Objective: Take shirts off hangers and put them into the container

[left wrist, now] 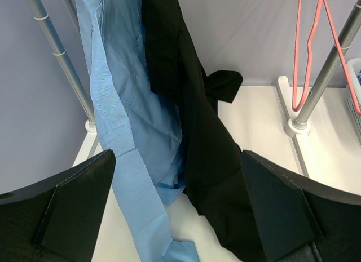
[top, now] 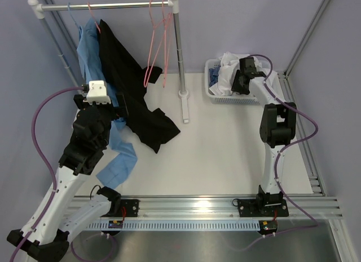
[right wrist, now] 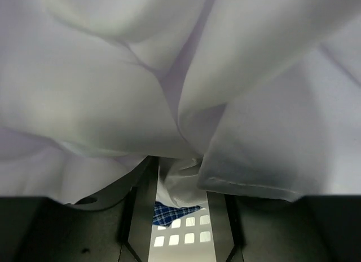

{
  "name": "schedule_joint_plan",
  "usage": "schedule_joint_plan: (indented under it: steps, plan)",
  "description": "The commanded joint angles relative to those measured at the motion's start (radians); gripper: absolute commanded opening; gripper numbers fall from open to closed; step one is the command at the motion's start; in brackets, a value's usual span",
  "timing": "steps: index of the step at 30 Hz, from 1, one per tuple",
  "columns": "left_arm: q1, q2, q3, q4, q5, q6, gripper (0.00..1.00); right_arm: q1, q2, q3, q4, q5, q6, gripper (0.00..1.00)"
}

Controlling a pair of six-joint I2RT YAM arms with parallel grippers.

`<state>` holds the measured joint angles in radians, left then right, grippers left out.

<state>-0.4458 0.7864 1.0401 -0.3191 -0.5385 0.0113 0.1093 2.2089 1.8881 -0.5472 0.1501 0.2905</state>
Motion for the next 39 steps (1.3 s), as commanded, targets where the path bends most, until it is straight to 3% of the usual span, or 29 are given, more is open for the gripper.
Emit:
schedule_joint_plan:
  steps: [1, 8, 16, 21, 27, 39]
  plan:
    - [0.005, -0.010, 0.003, 0.064, 0.000, 0.001, 0.99, -0.002, -0.099, 0.032, -0.028, -0.030, -0.027, 0.48]
    - [0.006, -0.016, 0.003, 0.064, 0.002, -0.004, 0.99, -0.008, -0.280, 0.080, -0.039, -0.073, -0.045, 0.52]
    - [0.006, -0.019, 0.003, 0.064, 0.003, -0.002, 0.99, -0.085, -0.350, 0.088, 0.015, -0.057, 0.027, 0.52]
    - [0.007, -0.019, 0.003, 0.064, 0.006, -0.004, 0.99, -0.201, -0.316, 0.065, 0.108, -0.058, 0.108, 0.52]
    - [0.007, -0.015, 0.003, 0.064, 0.005, -0.002, 0.99, -0.253, -0.209, 0.098, 0.145, -0.020, 0.150, 0.54]
    - [0.010, -0.013, 0.003, 0.064, 0.008, -0.004, 0.99, -0.224, 0.046, 0.086, 0.089, -0.183, 0.187, 0.57]
